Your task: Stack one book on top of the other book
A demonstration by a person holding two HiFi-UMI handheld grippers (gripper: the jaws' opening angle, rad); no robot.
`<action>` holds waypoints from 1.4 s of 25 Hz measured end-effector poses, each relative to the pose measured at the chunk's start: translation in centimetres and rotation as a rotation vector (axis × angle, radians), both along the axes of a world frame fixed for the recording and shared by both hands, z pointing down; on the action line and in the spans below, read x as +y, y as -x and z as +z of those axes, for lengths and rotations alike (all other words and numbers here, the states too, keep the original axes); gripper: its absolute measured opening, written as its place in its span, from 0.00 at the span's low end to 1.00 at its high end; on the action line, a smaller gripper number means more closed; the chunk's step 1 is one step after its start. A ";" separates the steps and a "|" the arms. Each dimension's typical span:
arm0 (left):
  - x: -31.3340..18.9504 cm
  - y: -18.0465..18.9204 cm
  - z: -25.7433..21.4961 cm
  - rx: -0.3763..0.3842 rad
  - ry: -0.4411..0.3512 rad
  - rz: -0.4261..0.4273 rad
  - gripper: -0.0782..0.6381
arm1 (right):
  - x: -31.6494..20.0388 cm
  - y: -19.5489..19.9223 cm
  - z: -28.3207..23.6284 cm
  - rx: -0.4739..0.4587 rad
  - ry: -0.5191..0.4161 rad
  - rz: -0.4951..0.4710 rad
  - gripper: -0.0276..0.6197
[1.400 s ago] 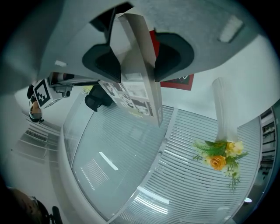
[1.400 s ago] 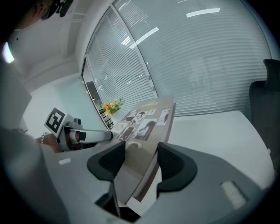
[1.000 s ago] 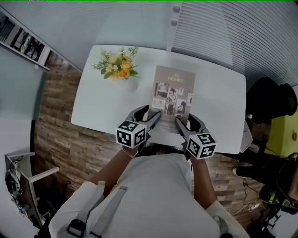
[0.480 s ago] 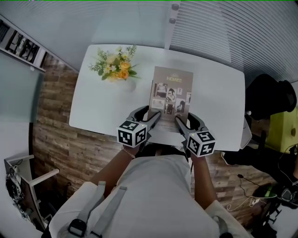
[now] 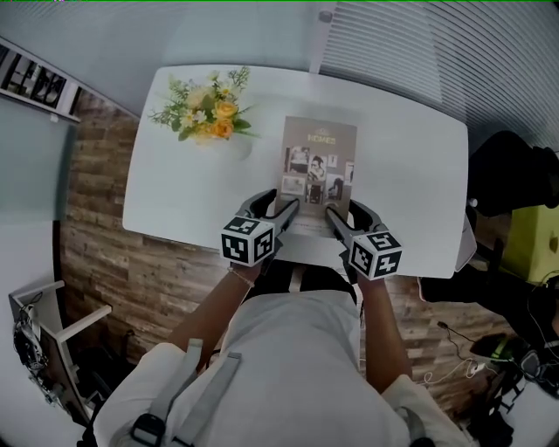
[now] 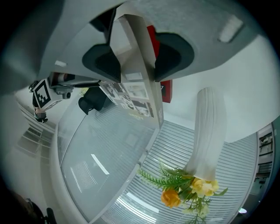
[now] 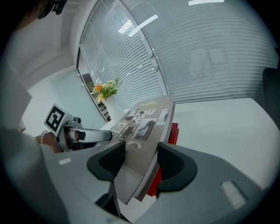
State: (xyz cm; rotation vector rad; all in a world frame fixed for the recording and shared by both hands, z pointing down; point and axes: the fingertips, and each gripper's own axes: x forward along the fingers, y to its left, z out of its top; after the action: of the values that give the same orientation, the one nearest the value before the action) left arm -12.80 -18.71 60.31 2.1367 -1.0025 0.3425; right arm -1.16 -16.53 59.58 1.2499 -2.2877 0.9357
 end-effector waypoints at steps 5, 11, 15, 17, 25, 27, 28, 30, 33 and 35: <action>-0.3 0.1 2.4 -0.015 0.033 0.000 0.46 | -0.3 0.1 2.5 -0.001 0.045 -0.005 0.39; -0.3 0.3 4.5 -0.030 0.061 -0.001 0.46 | -0.4 0.3 4.7 -0.002 0.085 -0.008 0.39; -0.2 0.4 6.0 -0.038 0.077 0.010 0.47 | -0.3 0.5 6.2 0.001 0.111 -0.002 0.39; 0.0 0.4 6.7 -0.045 0.091 0.018 0.46 | -0.1 0.4 6.9 0.009 0.124 -0.001 0.39; 0.0 0.4 7.6 -0.060 0.089 0.039 0.47 | 0.1 0.4 8.0 0.020 0.118 0.011 0.40; 0.0 0.4 7.2 -0.067 0.076 0.047 0.47 | 0.0 0.1 7.7 0.053 0.098 0.024 0.40; -0.1 0.5 6.8 -0.070 0.061 0.047 0.46 | -0.1 -0.3 7.2 0.070 0.079 0.040 0.38; -0.4 0.9 5.5 -0.069 0.024 0.036 0.45 | -0.5 -0.9 5.7 0.084 0.028 0.077 0.32; -1.0 1.5 2.9 -0.057 -0.041 0.014 0.39 | -0.7 -0.9 3.0 0.099 -0.055 0.079 0.27; -1.2 1.8 1.0 -0.047 -0.088 0.006 0.31 | -0.5 -0.5 1.0 0.114 -0.109 0.060 0.23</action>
State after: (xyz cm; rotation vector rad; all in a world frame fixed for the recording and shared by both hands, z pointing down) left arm -14.60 -19.88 61.26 2.2197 -1.0553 0.3586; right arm -0.63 -17.06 60.60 1.3866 -2.2501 0.7477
